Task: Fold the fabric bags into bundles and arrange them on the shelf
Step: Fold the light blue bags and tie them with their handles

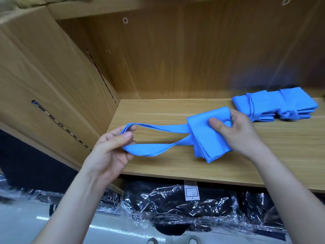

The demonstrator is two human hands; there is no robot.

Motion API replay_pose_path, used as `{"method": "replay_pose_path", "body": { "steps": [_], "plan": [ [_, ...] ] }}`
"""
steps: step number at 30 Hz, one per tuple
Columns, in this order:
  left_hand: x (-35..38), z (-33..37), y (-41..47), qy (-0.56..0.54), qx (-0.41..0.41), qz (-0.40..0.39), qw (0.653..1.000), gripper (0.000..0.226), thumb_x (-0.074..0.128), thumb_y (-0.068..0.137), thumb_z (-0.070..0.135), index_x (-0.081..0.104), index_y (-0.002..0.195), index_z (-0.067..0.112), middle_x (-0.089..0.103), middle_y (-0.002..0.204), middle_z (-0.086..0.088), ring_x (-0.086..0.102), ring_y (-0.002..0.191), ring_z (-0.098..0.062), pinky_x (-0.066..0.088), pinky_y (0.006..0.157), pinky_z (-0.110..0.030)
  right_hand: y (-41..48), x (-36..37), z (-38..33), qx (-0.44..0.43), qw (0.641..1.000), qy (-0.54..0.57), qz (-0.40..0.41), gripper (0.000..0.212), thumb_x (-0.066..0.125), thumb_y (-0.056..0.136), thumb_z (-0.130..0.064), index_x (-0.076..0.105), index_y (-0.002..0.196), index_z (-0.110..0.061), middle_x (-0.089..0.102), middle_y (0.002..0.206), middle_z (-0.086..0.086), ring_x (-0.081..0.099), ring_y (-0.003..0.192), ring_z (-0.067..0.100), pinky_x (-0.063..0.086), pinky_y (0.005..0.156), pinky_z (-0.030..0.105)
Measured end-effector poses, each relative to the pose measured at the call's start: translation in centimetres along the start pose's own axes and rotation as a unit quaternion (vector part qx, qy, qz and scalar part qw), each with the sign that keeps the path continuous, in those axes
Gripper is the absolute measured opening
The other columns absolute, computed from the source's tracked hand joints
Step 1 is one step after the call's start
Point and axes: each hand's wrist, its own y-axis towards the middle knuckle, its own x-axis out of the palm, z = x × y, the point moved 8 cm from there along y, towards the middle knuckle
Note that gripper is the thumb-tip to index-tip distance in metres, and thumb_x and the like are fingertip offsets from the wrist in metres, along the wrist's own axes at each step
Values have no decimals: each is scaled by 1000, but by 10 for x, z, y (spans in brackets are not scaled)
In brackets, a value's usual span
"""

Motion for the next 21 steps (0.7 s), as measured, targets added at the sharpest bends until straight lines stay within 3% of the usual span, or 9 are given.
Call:
{"method": "replay_pose_path", "body": {
  "steps": [3,5,6,8,10,12,15,19,21],
  "plan": [
    [-16,-9,-2,54,-33,87,994,68,91,45,12,68,109,11,66,74,-11,67,64,-19,59,60,-29,3,-3,14,21,999,-20,29,21,71,86,-29,59,88,-11,68,83,6,62,74,18,53,72,42],
    [-24,-14,-3,162,-46,127,978,51,78,67,2,63,114,15,67,86,-11,67,79,-21,59,76,-32,3,1,20,28,999,-43,14,26,73,85,-28,57,88,-7,67,83,13,61,72,23,52,70,44],
    [-28,-11,-3,266,-19,149,952,43,75,74,1,63,112,19,66,93,-9,65,87,-19,54,85,-33,2,4,22,32,998,-51,2,26,73,84,-29,58,88,-8,68,84,13,62,72,24,52,70,44],
    [-17,10,-7,491,121,185,843,34,75,81,11,63,110,25,61,105,-1,58,97,-8,45,94,-27,2,11,24,41,998,-44,-12,25,74,84,-28,60,89,-7,69,85,14,64,73,21,53,69,42],
    [25,20,-18,603,297,121,730,34,72,80,24,63,113,22,57,110,2,55,102,-6,42,96,-24,3,15,23,51,998,-32,-17,24,73,85,-25,61,90,-5,70,86,14,63,72,17,52,66,36],
    [64,-4,-24,676,342,30,652,53,71,74,35,56,123,23,57,117,-1,56,107,-19,47,94,-37,4,20,22,59,998,-4,-24,19,73,85,-21,62,90,-6,69,82,11,62,68,11,50,63,28],
    [103,-46,-22,756,335,-17,561,78,75,71,34,37,139,35,50,132,-8,54,106,-30,52,84,-43,1,33,20,88,991,85,-46,18,72,83,-18,65,98,-12,69,86,6,63,70,8,53,65,21],
    [111,-54,-7,754,370,-1,544,70,61,70,18,43,134,40,50,133,-7,56,88,-30,57,59,-40,-4,38,30,155,979,119,-59,32,75,80,-24,66,111,-20,69,95,14,66,74,19,55,71,34],
    [111,-55,-2,764,379,-15,522,55,55,72,25,46,124,39,59,125,-3,60,80,-26,53,45,-34,-6,39,33,171,975,129,-67,26,74,83,-20,66,108,-22,65,94,13,65,71,17,55,64,29]
  ]
}}
